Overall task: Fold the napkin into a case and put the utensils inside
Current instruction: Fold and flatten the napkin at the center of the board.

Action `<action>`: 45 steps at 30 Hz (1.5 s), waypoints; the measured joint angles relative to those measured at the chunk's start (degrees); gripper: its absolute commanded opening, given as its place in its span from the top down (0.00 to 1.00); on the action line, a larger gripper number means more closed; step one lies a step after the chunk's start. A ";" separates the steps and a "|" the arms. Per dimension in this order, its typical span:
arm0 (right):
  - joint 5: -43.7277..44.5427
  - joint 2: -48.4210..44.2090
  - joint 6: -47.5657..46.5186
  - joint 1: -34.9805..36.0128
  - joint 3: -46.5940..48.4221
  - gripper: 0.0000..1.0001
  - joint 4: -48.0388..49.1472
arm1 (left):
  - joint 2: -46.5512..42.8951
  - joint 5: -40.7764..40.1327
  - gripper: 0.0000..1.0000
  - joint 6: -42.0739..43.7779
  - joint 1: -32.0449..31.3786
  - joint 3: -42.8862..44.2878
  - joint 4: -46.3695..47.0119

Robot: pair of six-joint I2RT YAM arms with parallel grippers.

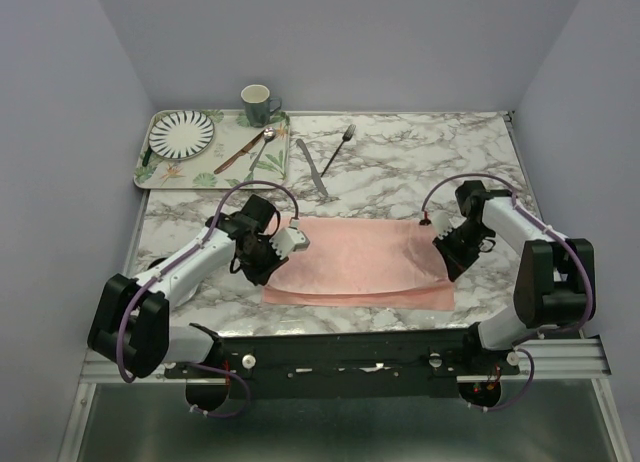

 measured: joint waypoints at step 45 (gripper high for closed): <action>-5.57 -0.31 -6.10 1.51 0.07 0.50 -6.23 | 3.56 -1.40 0.42 3.98 -4.57 2.82 -0.20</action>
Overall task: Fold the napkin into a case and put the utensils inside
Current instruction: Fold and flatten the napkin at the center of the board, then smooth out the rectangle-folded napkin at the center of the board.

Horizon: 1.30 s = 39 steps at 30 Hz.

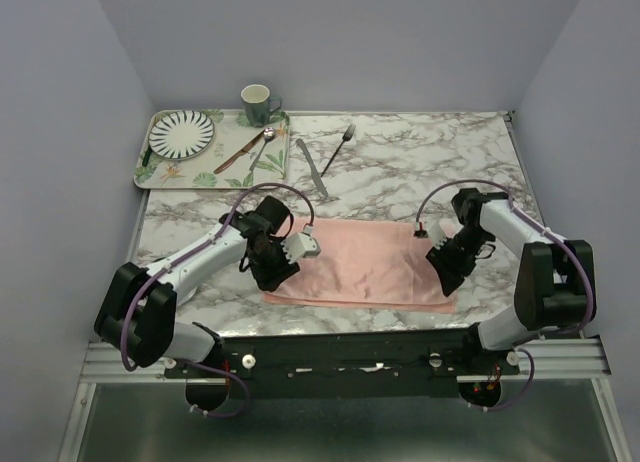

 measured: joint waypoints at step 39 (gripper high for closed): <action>12.63 -7.19 -5.57 12.74 -11.32 0.99 7.89 | -1.64 -2.82 0.75 4.83 -5.25 -4.87 2.34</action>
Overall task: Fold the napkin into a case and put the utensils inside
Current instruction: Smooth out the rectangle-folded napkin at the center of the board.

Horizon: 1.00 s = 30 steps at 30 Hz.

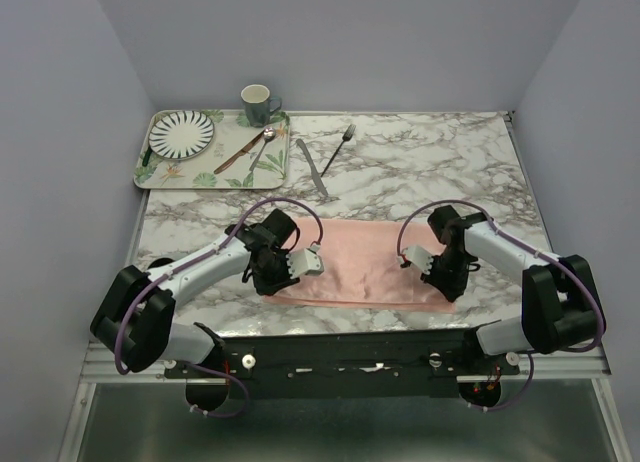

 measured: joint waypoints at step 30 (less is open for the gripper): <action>-1.11 -0.70 -3.32 0.02 1.95 0.99 -5.25 | -4.35 -0.02 0.63 -0.11 -1.66 -0.20 -3.28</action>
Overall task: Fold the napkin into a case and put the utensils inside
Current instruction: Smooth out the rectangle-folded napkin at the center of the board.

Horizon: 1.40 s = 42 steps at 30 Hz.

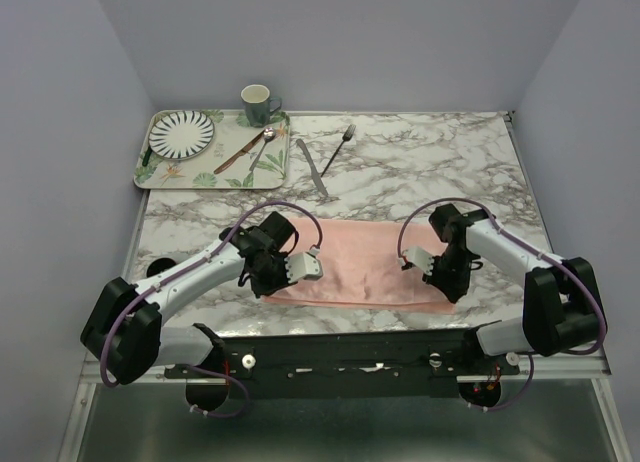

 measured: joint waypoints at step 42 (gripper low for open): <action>-0.22 2.78 -1.01 0.98 1.07 0.99 -1.55 | 1.92 -5.31 0.61 1.01 -2.51 -4.61 7.69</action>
